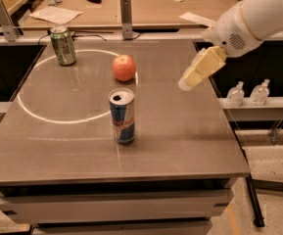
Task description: Pick apple
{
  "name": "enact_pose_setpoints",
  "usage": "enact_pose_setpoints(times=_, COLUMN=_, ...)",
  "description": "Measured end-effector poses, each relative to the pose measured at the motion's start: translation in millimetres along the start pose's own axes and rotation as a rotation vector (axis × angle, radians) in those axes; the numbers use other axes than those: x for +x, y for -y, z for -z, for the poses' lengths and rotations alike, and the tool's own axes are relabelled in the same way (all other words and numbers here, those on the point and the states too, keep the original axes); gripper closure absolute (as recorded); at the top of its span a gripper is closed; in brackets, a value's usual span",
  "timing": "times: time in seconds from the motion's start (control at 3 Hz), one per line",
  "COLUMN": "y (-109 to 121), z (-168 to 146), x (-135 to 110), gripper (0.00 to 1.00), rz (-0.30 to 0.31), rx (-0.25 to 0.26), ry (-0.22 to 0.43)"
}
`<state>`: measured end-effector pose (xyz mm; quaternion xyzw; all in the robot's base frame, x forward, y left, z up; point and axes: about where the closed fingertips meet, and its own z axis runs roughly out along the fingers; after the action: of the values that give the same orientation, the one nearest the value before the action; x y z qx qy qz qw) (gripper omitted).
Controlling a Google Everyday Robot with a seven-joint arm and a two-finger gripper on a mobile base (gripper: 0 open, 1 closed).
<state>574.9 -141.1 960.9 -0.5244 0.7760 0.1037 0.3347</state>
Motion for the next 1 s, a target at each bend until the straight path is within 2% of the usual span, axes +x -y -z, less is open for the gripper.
enact_pose_setpoints(times=0.33, y=2, z=-36, x=-23, gripper=0.00, rz=-0.056, rx=0.031, ry=-0.006)
enact_pose_setpoints(times=0.67, y=7, z=-70, x=-31, gripper=0.00, rz=-0.145, rx=0.073, ry=-0.039)
enact_pose_setpoints(times=1.0, y=6, z=-72, x=-32, gripper=0.00, rz=-0.187, rx=0.077, ry=-0.040)
